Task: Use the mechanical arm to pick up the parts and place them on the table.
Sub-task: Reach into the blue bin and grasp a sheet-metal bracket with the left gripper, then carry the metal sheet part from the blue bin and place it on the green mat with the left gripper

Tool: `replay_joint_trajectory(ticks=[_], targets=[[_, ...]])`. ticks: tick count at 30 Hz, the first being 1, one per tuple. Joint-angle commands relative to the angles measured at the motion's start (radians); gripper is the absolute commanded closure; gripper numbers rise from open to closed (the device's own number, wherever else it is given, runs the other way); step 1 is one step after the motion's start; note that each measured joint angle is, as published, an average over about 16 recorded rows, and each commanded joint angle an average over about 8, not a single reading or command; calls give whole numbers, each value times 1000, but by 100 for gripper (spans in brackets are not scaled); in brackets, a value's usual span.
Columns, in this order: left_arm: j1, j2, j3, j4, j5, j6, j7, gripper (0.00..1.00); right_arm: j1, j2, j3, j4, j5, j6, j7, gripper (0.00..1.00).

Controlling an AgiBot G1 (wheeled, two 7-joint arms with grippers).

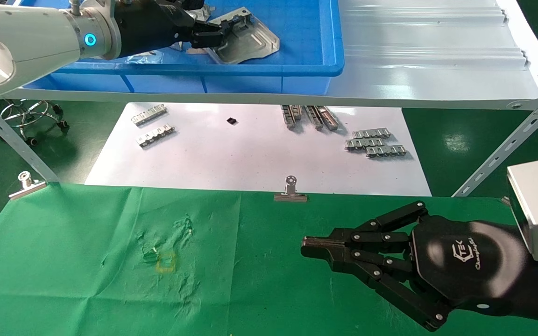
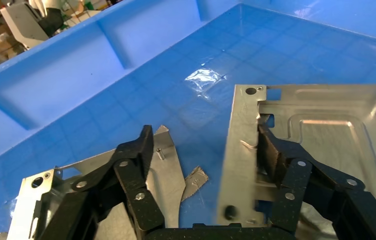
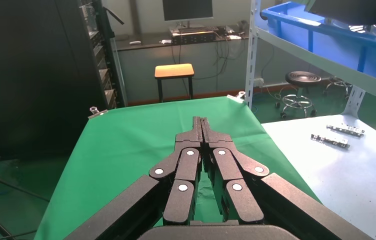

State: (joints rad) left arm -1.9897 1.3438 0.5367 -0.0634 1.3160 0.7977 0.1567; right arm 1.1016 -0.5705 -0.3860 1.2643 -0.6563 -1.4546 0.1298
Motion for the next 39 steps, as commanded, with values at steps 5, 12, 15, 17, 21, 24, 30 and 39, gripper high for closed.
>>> replay_joint_trajectory(ticks=[5, 12, 15, 17, 21, 24, 30, 39], targets=[[4, 0, 1, -5, -5, -9, 10, 100, 0, 0, 0, 0, 0, 0, 0, 100], [-1, -2, -1, -2, -13, -5, 14, 100, 0, 0, 0, 0, 0, 0, 0, 100], [-4, -4, -2, -1, -17, -2, 16, 100, 0, 0, 0, 0, 0, 0, 0, 100], [-7, -5, -3, 0, -20, 3, 17, 100, 0, 0, 0, 0, 0, 0, 0, 100], [-16, -12, -10, 1, -32, 23, 19, 100, 0, 0, 0, 0, 0, 0, 0, 100], [-27, -23, -19, 1, -46, 51, 19, 100, 0, 0, 0, 0, 0, 0, 0, 100], [-49, -79, -48, -11, -90, 179, 31, 100, 0, 0, 0, 0, 0, 0, 0, 100], [-39, -250, -78, -83, -148, 600, 144, 100, 0, 0, 0, 0, 0, 0, 0, 100]])
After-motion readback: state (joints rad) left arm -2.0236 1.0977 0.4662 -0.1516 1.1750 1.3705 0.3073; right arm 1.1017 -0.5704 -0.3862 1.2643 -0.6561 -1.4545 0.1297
